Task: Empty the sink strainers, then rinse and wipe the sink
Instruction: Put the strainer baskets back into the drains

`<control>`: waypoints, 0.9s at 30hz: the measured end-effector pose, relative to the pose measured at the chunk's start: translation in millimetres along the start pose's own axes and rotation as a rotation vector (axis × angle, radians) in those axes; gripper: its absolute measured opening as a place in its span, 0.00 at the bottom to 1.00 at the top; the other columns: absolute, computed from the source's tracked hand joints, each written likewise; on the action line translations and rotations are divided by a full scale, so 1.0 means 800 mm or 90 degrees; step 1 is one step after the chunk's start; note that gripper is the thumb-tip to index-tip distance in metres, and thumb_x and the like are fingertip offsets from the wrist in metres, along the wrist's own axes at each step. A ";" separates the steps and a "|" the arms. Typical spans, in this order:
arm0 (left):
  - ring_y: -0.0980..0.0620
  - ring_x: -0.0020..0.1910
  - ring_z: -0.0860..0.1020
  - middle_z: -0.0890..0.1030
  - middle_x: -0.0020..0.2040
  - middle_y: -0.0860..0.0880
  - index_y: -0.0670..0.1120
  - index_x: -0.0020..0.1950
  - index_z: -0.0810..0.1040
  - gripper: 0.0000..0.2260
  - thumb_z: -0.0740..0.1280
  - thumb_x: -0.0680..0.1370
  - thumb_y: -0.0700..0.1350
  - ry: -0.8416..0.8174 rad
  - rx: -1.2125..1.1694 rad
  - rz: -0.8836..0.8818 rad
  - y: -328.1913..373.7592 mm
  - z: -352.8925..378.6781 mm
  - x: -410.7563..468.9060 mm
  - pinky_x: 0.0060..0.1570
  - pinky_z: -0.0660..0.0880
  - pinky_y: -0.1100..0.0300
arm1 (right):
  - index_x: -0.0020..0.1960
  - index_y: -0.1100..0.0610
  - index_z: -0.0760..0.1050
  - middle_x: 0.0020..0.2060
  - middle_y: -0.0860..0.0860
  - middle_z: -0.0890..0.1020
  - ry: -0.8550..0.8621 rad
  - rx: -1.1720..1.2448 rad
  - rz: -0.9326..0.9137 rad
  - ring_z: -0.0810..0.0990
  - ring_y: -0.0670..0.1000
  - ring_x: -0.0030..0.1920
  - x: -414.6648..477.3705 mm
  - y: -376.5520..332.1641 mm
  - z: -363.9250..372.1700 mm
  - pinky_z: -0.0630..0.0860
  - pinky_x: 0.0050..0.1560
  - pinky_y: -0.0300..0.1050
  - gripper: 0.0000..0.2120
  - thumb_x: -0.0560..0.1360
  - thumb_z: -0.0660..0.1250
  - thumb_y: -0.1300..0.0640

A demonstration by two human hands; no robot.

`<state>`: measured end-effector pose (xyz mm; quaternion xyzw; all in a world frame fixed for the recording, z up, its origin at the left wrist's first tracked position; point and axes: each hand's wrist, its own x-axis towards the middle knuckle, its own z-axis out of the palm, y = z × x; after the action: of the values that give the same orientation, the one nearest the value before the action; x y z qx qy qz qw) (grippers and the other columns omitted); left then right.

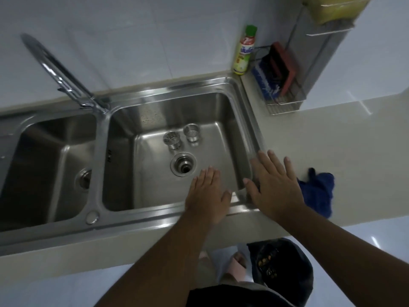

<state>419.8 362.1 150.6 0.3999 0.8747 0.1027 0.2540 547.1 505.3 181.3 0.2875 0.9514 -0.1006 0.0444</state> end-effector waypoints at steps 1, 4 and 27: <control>0.48 0.84 0.45 0.48 0.85 0.46 0.45 0.84 0.49 0.33 0.55 0.84 0.57 0.010 -0.007 -0.014 -0.014 -0.012 0.008 0.82 0.44 0.50 | 0.82 0.53 0.55 0.83 0.54 0.54 -0.013 0.011 -0.014 0.46 0.54 0.83 0.019 -0.015 0.002 0.40 0.80 0.57 0.31 0.83 0.48 0.40; 0.45 0.83 0.52 0.57 0.83 0.43 0.42 0.83 0.56 0.31 0.58 0.84 0.55 0.049 -0.030 -0.037 -0.061 -0.042 0.045 0.81 0.51 0.49 | 0.83 0.53 0.54 0.83 0.53 0.55 -0.046 0.052 -0.035 0.48 0.54 0.83 0.083 -0.058 0.025 0.42 0.81 0.56 0.31 0.83 0.51 0.42; 0.40 0.63 0.79 0.83 0.62 0.40 0.40 0.64 0.82 0.15 0.66 0.78 0.38 0.086 -0.256 -0.155 -0.203 -0.048 0.384 0.62 0.77 0.53 | 0.48 0.54 0.84 0.45 0.55 0.87 0.044 0.715 0.509 0.87 0.57 0.49 0.414 -0.119 0.255 0.85 0.51 0.54 0.11 0.70 0.76 0.67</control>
<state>125.0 486.8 10.0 0.2254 0.8932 0.2702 0.2801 224.3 561.5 -48.9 0.5986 0.5768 -0.5452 -0.1081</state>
